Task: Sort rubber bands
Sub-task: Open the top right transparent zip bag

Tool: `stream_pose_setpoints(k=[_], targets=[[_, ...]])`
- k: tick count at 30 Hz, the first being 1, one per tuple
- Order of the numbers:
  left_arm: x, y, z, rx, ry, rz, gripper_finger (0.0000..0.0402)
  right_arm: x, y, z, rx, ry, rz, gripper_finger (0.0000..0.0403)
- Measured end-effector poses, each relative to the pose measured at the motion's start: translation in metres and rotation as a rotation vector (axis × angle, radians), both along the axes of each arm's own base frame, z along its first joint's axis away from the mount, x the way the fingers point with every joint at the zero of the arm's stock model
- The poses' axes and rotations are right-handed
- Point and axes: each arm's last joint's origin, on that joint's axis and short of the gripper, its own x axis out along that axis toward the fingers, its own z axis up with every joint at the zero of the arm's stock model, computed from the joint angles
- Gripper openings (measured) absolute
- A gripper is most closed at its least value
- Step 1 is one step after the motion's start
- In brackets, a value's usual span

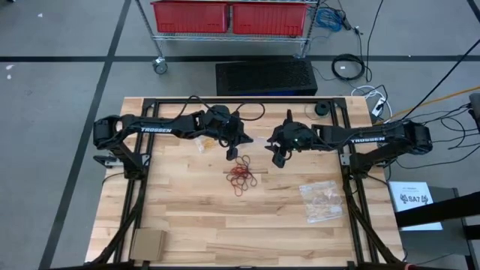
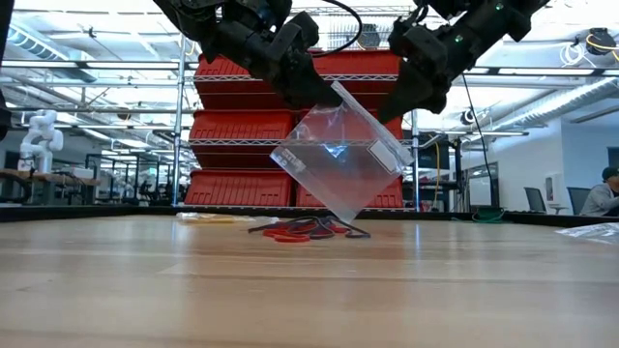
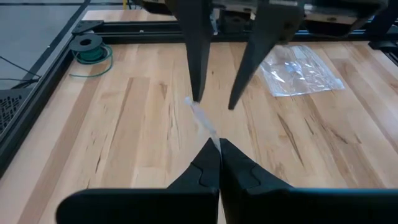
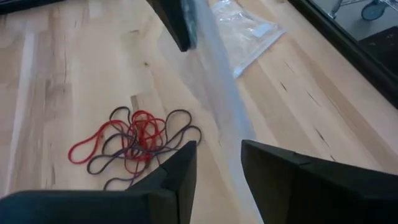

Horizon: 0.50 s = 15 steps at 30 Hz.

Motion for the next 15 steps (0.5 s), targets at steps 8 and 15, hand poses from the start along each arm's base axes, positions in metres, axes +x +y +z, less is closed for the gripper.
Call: stream_pose_setpoints(k=[8, 15], targets=[[-0.0001, 0.0000, -0.0001, -0.002, 0.002, 0.001, 0.0000, 0.0042, 0.0010, 0.0010, 0.009, -0.035, 0.052, 0.0119], [-0.0002, -0.0001, -0.0004, -0.003, 0.005, 0.001, 0.0000, 0.0007, 0.0013, 0.0048, 0.000, -0.039, 0.053, 0.0119]])
